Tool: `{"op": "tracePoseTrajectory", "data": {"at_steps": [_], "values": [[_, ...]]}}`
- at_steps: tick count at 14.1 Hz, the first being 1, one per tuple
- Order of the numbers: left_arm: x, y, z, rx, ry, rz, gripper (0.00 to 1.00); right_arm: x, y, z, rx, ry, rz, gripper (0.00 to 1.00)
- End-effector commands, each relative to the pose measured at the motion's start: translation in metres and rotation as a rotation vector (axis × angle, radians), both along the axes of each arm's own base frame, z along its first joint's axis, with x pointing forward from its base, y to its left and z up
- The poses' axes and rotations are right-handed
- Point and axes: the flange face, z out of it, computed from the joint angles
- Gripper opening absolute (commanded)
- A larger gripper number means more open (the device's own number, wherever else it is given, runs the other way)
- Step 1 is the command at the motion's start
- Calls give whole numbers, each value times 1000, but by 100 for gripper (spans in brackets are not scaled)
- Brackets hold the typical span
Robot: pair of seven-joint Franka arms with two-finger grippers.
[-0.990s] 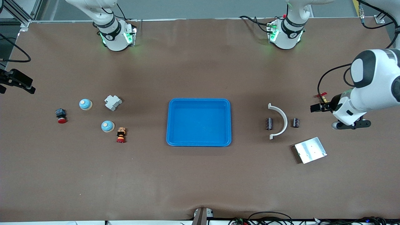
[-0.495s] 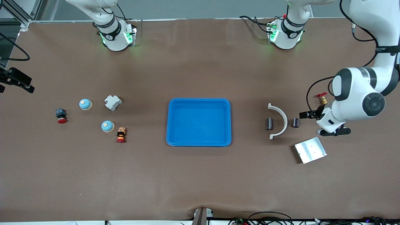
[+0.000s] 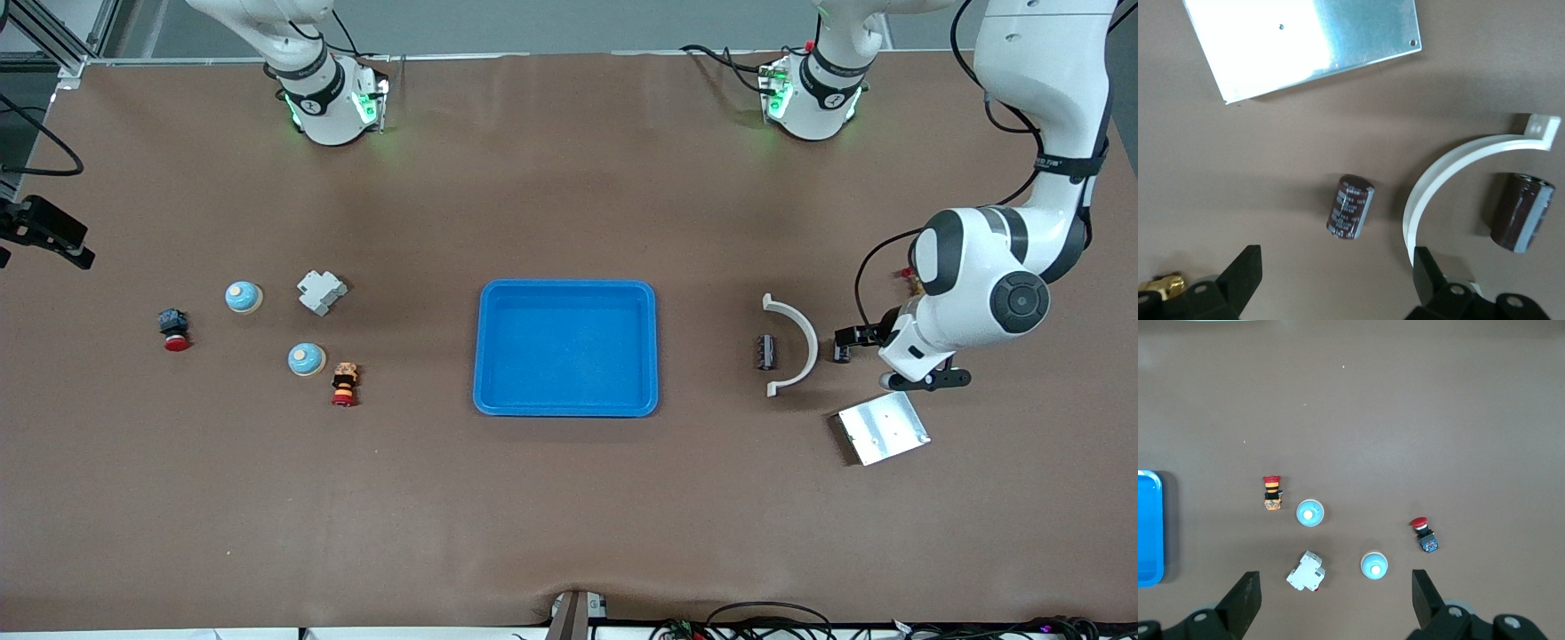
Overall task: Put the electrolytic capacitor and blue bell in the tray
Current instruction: 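Reach the left gripper down to the black capacitor beside the white arc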
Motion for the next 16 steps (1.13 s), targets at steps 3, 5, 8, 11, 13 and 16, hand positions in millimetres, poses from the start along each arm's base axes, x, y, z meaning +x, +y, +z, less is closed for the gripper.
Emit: {"op": "tracePoseTrajectory", "data": {"at_steps": [3,5,8,11,13,16], "values": [[3,-4,-38,18,-30,-10,100,-8,-9,2,3,-14,-11,100],[3,-5,-50,19,-40,-14,100,-9,-8,3,2,-15,-9,100],[-1,-7,-54,19,-29,-17,100,-8,-6,2,2,-17,-7,100],[-5,-6,-56,20,-21,-16,100,-9,-6,2,2,-12,-3,100],[-6,-7,-59,20,-15,-17,100,-8,-5,-1,2,-12,-3,100],[-7,-8,-59,26,-14,-34,100,-5,1,2,2,-32,7,100]]}}
